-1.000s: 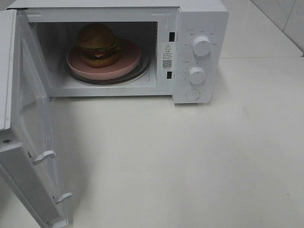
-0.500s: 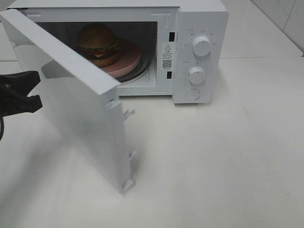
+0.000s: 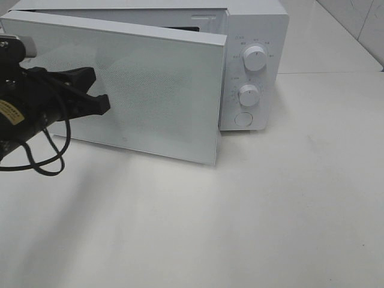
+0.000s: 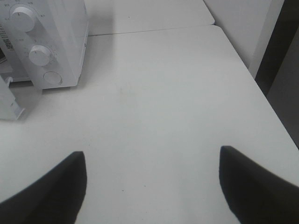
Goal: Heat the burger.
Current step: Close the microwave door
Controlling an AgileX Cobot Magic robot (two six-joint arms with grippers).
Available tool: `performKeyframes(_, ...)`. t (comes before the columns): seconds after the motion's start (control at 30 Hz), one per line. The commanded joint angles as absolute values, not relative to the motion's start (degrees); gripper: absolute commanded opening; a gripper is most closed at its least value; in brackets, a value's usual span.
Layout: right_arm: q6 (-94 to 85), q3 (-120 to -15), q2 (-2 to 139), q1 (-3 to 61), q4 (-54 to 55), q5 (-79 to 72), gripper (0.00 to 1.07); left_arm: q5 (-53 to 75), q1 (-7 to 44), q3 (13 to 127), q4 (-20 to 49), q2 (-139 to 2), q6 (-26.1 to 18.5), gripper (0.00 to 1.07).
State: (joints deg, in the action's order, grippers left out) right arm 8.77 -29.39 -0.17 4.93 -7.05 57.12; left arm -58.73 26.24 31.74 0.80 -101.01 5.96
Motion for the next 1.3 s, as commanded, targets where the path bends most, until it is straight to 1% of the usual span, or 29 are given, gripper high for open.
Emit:
performKeyframes(0.03,8.8,-29.5,-1.6,4.6,-7.4,57.2,0.76,-55.9,29.2,36.8,4.1,-103.4,5.6,0.00)
performKeyframes(0.27,8.8,-29.5,-1.6,4.6,-7.4,57.2,0.76,-51.6,32.1,43.6,6.8,-106.6,4.5,0.00)
performKeyframes(0.33,8.8,-29.5,-1.6,4.6,-7.4,57.2,0.76,-49.9,33.5,47.2,7.8,-108.2,4.5,0.00)
performKeyframes(0.5,8.8,-29.5,-1.6,4.6,-7.4,57.2,0.76,-47.6,34.8,51.4,10.3,-109.9,4.1,0.00)
performKeyframes(0.53,8.8,-29.5,-1.6,4.6,-7.4,57.2,0.76,-46.4,35.2,53.6,10.9,-110.9,4.1,0.00)
performKeyframes(0.87,8.8,-29.5,-1.6,4.6,-7.4,57.2,0.76,-44.5,35.4,61.7,11.3,-115.1,4.1,0.00)
performKeyframes(1.0,8.8,-29.5,-1.6,4.6,-7.4,57.2,0.76,-43.4,35.4,64.7,13.1,-116.7,2.5,0.00)
performKeyframes(1.13,8.8,-29.5,-1.6,4.6,-7.4,57.2,0.76,-42.2,35.5,64.5,11.9,-116.3,2.2,0.00)
performKeyframes(1.2,8.8,-29.5,-1.6,4.6,-7.4,57.2,0.76,-36.2,36.4,64.5,9.6,-114.9,2.2,0.00)
performKeyframes(1.23,8.8,-29.5,-1.6,4.6,-7.4,57.2,0.76,-36.2,36.4,64.5,9.6,-114.9,2.2,0.00)
performKeyframes(1.3,8.8,-29.5,-1.6,4.6,-7.4,57.1,0.76,-30.3,37.9,64.5,9.3,-113.3,2.2,0.00)
